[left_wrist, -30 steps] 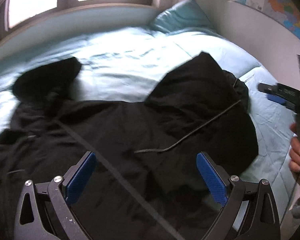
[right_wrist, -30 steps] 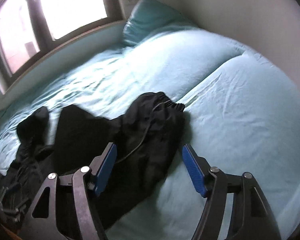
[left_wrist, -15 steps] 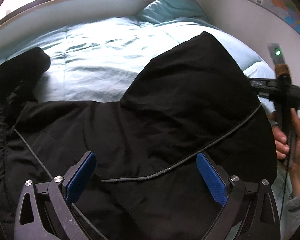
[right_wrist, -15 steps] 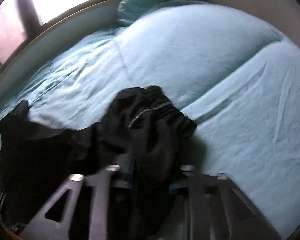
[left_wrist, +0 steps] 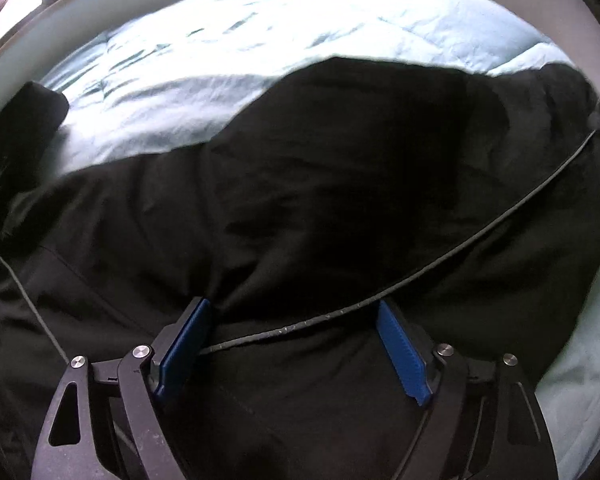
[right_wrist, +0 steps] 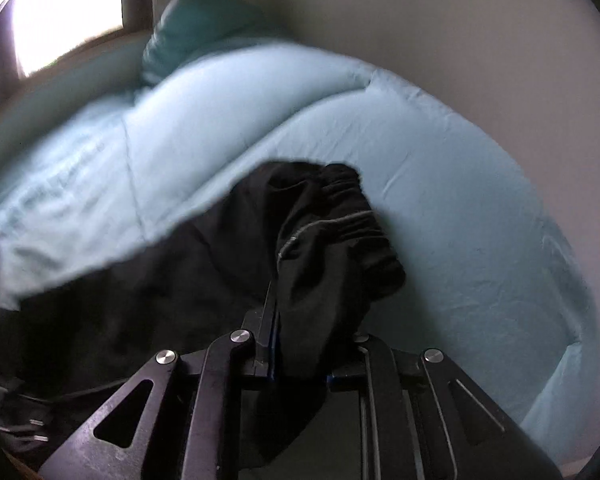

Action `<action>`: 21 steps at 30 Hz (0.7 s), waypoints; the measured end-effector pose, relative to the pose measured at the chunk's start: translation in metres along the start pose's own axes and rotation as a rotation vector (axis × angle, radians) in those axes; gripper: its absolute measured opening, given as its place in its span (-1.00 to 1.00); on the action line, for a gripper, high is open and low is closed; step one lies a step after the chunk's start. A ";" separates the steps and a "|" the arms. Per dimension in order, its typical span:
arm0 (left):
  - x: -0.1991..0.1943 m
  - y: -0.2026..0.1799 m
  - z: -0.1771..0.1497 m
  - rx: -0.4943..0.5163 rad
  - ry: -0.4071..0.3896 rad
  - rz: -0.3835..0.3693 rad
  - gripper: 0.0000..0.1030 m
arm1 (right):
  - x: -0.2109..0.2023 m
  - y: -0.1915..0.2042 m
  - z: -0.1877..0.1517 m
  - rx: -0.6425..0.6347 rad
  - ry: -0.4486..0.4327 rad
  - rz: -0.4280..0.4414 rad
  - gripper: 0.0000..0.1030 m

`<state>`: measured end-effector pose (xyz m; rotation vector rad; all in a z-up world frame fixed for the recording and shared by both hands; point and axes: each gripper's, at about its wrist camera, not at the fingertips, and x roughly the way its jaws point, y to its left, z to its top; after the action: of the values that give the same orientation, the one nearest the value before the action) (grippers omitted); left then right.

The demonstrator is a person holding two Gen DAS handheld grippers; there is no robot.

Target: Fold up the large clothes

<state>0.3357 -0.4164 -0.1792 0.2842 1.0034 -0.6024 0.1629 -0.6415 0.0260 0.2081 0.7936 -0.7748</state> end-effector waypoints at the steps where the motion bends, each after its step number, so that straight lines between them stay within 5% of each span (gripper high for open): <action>1: -0.004 0.002 0.000 -0.007 -0.004 -0.017 0.64 | 0.000 0.001 0.000 0.000 -0.002 0.002 -0.64; 4: -0.029 0.022 -0.003 -0.060 -0.021 -0.092 0.64 | -0.018 0.003 0.005 0.011 -0.009 0.087 -0.64; 8: -0.072 0.057 -0.004 -0.104 -0.075 -0.083 0.64 | -0.060 0.036 0.010 -0.063 -0.024 0.197 -0.64; 15: -0.154 0.146 -0.028 -0.211 -0.157 -0.044 0.64 | -0.159 0.149 0.002 -0.274 -0.008 0.384 -0.64; 21: -0.228 0.221 -0.074 -0.252 -0.218 0.080 0.64 | -0.224 0.262 -0.033 -0.432 -0.014 0.481 -0.64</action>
<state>0.3252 -0.1249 -0.0330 0.0345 0.8426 -0.4183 0.2262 -0.3184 0.1327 0.0009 0.8352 -0.1430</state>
